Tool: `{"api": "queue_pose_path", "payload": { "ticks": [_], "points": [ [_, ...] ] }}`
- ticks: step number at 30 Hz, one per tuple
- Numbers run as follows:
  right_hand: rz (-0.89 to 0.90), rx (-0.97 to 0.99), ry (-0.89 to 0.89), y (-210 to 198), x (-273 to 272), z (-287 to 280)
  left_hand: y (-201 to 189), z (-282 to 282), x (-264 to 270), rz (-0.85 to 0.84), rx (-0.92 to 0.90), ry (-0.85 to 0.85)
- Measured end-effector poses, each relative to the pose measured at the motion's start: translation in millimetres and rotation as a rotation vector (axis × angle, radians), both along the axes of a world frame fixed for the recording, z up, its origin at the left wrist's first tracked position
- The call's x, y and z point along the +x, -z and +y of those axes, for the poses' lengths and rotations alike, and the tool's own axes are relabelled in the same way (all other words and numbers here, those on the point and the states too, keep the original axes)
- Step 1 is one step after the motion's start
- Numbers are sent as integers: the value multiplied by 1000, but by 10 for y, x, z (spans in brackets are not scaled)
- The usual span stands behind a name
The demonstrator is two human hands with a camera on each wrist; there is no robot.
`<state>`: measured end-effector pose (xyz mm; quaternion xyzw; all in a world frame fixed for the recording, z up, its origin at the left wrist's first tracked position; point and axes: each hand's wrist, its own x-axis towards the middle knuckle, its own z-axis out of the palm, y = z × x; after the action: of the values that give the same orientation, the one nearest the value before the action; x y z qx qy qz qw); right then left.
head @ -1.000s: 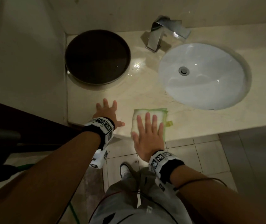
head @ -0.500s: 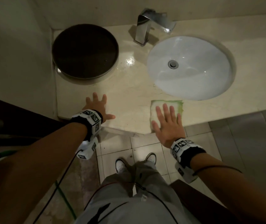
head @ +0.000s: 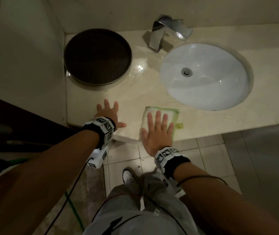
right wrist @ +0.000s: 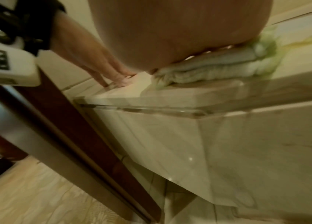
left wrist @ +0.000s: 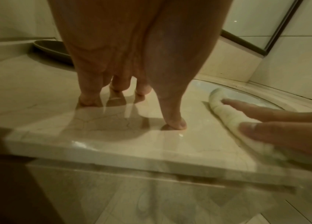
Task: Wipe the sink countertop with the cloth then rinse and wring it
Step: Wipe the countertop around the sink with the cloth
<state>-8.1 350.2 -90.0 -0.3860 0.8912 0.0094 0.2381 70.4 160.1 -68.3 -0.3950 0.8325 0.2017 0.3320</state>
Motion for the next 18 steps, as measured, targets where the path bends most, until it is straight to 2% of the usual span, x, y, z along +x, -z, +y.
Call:
{"api": "queue_pose_path", "payload": {
  "ticks": [4,8,14,18],
  "points": [
    [-7,20,-70,-14,143,-100,-1,-3,0,-12,-10,11],
    [-26,6,-93,-34,-82,42,10,-10,19,-9,-7,25],
    [-38,82,76,-100,-763,337,13,-11,36,-3,-4,25],
    [-25,86,136,-74,-830,322,-7,3,30,3,-12,28]
  ]
}}
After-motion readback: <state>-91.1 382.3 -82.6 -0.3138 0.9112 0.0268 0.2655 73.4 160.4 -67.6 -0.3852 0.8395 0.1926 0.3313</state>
